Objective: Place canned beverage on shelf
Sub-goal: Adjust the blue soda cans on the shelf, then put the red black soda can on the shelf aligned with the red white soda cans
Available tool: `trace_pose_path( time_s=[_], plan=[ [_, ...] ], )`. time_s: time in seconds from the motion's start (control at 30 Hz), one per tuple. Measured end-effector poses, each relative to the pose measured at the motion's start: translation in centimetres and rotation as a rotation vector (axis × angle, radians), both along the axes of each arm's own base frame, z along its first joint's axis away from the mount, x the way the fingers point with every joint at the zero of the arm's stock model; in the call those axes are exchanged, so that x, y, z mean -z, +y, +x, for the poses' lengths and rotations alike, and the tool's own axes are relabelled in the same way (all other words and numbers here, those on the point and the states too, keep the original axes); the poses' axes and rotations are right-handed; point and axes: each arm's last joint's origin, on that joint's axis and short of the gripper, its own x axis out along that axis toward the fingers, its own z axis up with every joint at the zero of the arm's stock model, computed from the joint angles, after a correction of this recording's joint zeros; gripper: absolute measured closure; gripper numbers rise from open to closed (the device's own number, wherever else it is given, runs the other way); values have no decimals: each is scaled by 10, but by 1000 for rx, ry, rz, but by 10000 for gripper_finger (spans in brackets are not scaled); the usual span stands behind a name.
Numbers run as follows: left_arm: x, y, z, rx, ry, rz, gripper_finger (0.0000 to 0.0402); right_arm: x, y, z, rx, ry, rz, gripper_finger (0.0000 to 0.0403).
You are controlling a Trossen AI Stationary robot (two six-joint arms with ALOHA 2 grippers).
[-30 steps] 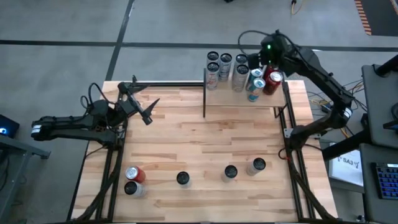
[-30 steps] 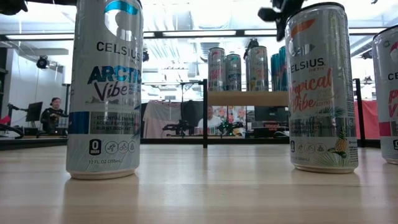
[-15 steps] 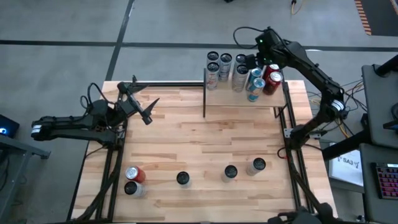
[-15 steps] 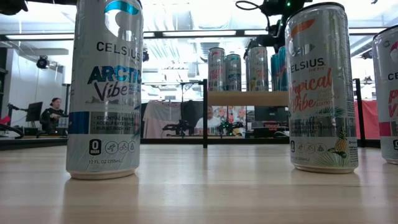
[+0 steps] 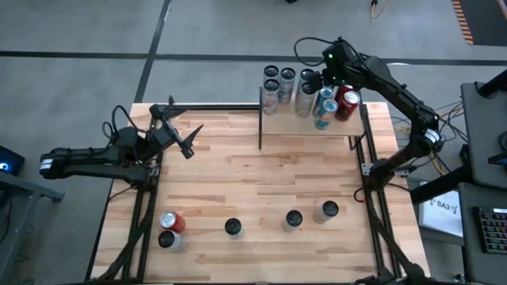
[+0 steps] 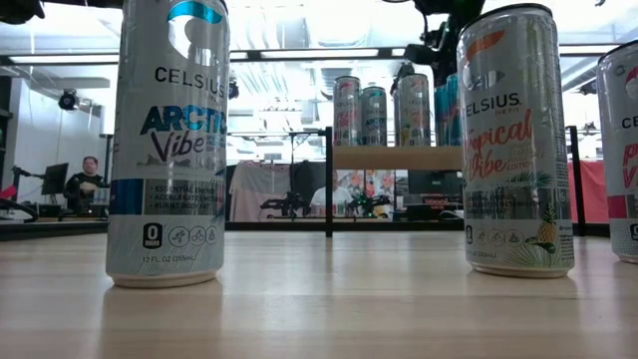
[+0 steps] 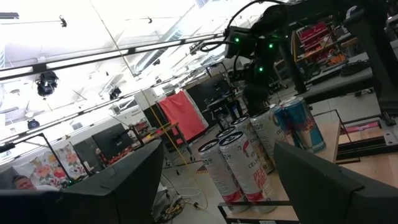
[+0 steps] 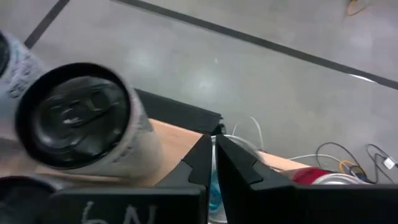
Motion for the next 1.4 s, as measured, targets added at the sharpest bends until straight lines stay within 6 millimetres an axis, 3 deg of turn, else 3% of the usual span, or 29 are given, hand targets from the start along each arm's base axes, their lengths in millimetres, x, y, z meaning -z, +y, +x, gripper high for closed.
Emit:
trace_pose_path(
  time_s=[0.6,1.17,1.4],
  plan=[
    [0,0,0,-1,1,-1,113,12,1,-2,69,47,11,390],
    [0,0,0,0,-2,-1,113,11,3,9,15,13,-22,390],
    [0,0,0,1,-3,-4,113,3,9,3,16,-6,-51,390]
  ],
)
